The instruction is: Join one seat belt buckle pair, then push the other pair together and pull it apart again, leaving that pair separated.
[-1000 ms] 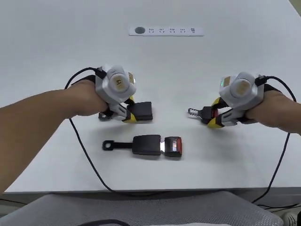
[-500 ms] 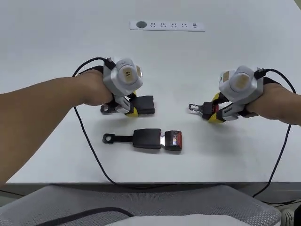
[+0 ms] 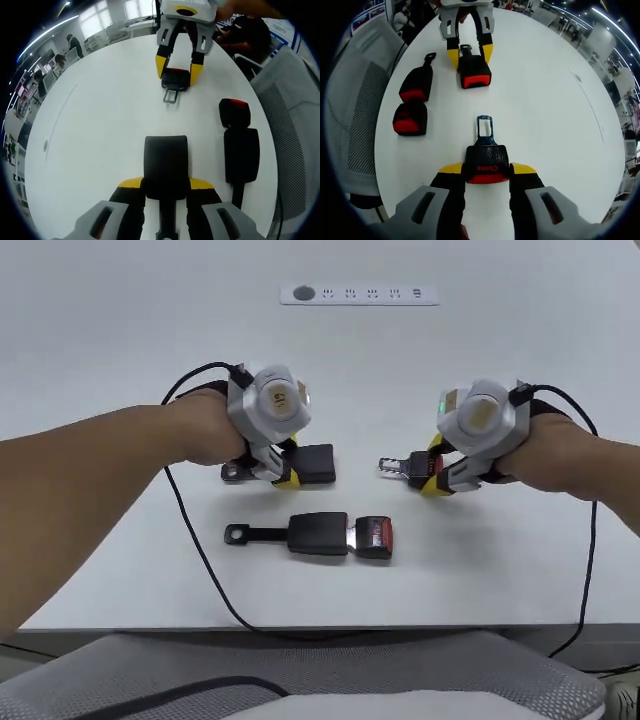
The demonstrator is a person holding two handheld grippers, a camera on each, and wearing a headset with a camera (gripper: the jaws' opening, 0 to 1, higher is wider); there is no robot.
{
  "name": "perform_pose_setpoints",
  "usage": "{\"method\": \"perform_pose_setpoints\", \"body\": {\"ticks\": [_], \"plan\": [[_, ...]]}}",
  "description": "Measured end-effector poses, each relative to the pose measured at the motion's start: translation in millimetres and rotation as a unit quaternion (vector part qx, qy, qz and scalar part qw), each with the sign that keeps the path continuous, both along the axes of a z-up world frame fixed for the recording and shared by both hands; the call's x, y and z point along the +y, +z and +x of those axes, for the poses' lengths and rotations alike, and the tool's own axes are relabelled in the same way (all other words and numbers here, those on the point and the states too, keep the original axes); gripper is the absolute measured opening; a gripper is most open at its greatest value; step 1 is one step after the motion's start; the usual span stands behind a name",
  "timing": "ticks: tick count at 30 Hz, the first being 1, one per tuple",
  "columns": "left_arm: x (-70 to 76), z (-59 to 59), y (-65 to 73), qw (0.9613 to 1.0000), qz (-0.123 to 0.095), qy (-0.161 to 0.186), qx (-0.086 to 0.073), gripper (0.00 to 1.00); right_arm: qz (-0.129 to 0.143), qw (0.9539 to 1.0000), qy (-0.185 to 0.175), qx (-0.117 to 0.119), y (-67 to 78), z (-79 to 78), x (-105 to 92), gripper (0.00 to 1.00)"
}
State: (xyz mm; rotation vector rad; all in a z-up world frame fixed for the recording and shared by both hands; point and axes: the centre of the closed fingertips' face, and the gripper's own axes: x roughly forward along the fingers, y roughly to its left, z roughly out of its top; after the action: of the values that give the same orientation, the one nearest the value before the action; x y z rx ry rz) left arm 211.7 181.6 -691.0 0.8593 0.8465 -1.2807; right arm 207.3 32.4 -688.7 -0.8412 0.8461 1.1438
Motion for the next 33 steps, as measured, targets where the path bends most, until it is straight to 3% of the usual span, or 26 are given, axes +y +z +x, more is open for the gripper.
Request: {"method": "perform_pose_setpoints", "body": {"ticks": [6, 15, 17, 19, 24, 26, 33], "plan": [[1.0, 0.3, 1.2, 0.9999, -0.013, 0.006, -0.004, 0.32, 0.005, 0.9998, 0.017, -0.008, 0.9, 0.5, 26.8, 0.33], [1.4, 0.2, 0.9, 0.9999, 0.004, 0.009, -0.005, 0.31, 0.016, 0.9995, 0.023, -0.013, 2.9, 2.2, 54.0, 0.33], [1.3, -0.6, 1.3, 0.9999, 0.006, 0.011, -0.004, 0.31, 0.007, 0.9996, 0.021, -0.016, 3.6, 2.7, 55.0, 0.33], [0.4, -2.9, 2.3, 0.9999, 0.008, 0.011, -0.004, 0.31, -0.006, 0.9983, 0.051, -0.029, 4.3, 0.9, 59.1, 0.33], [1.1, -2.2, 1.5, 0.9999, 0.011, 0.007, -0.004, 0.31, -0.008, 0.9977, 0.059, -0.032, 1.6, 0.6, 62.6, 0.33], [0.5, -1.6, 1.4, 0.9999, 0.01, 0.005, -0.005, 0.31, 0.007, 0.9984, 0.049, -0.026, 2.8, 2.4, 66.4, 0.33], [0.0, -0.3, -0.4, 0.9999, 0.01, -0.007, -0.004, 0.31, 0.015, 0.9983, 0.056, -0.012, -1.0, 5.2, 62.9, 0.32]]}}
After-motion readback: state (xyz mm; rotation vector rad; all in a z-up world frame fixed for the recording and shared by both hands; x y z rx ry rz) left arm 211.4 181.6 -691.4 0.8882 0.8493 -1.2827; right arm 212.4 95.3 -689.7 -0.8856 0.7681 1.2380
